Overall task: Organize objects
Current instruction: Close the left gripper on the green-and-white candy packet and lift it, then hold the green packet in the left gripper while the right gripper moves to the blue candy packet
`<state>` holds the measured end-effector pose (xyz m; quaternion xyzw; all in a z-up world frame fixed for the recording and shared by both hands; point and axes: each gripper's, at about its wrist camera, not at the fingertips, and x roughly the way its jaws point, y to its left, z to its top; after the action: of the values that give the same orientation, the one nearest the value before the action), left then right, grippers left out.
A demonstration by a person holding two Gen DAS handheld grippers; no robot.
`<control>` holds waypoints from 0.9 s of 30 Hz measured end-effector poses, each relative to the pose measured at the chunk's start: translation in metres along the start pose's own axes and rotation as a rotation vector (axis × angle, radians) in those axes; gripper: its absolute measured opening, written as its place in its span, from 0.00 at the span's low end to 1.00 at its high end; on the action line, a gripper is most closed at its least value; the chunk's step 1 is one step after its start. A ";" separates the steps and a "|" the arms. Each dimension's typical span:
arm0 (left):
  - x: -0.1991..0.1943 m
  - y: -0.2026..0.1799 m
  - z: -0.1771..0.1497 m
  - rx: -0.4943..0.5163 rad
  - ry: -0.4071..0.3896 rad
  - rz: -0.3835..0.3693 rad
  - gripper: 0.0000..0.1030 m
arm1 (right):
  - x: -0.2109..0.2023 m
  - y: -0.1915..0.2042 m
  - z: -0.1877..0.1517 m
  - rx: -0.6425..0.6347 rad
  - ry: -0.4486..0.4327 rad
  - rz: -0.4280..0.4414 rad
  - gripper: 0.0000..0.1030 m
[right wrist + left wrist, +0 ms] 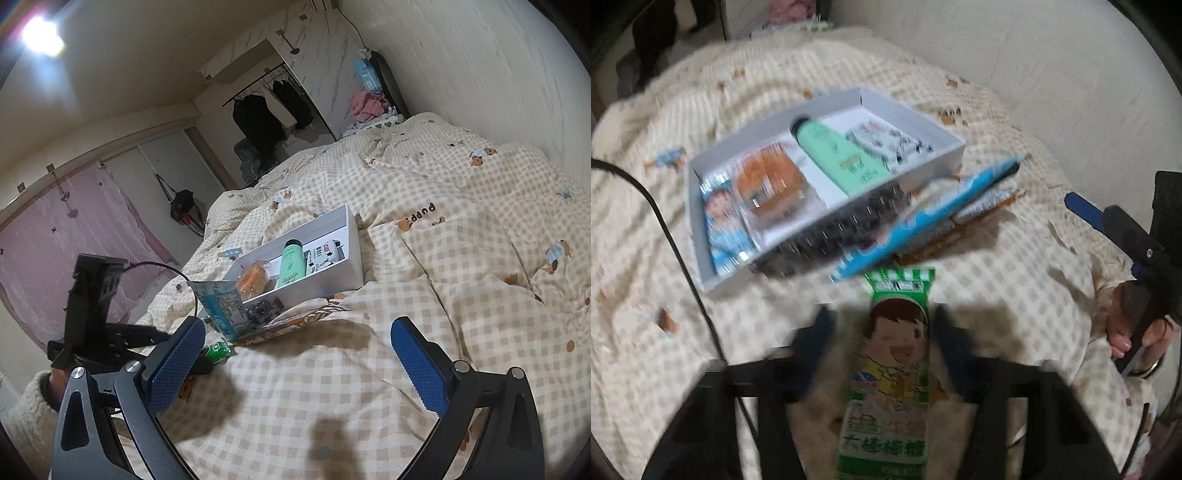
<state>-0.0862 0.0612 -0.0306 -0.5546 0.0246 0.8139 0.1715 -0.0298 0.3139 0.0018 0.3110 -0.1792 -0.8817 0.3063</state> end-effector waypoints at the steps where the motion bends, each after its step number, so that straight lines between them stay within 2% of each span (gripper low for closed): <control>1: 0.004 0.001 -0.002 -0.020 0.027 0.000 0.36 | 0.000 0.000 0.000 0.002 0.001 0.001 0.98; 7: -0.017 0.002 -0.013 -0.087 -0.035 -0.005 0.31 | -0.003 -0.002 0.000 0.016 -0.008 0.007 0.98; 8: -0.023 0.001 -0.015 -0.085 -0.056 0.011 0.31 | -0.003 -0.002 0.000 0.018 -0.007 0.008 0.98; 11: -0.043 -0.009 -0.027 -0.067 -0.118 0.148 0.31 | -0.002 -0.003 0.000 0.024 -0.004 0.012 0.98; 20: -0.097 -0.015 -0.059 -0.102 -0.348 0.244 0.31 | 0.000 -0.007 0.000 0.038 0.006 0.028 0.98; 24: -0.094 -0.016 -0.066 -0.111 -0.339 0.225 0.31 | 0.000 -0.005 0.000 0.032 0.009 0.025 0.98; 27: -0.086 -0.009 -0.076 -0.159 -0.343 0.121 0.31 | 0.001 -0.005 0.000 0.031 0.011 0.025 0.98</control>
<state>0.0127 0.0302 0.0195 -0.4169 -0.0359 0.9047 0.0794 -0.0322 0.3167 -0.0011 0.3184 -0.1950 -0.8731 0.3134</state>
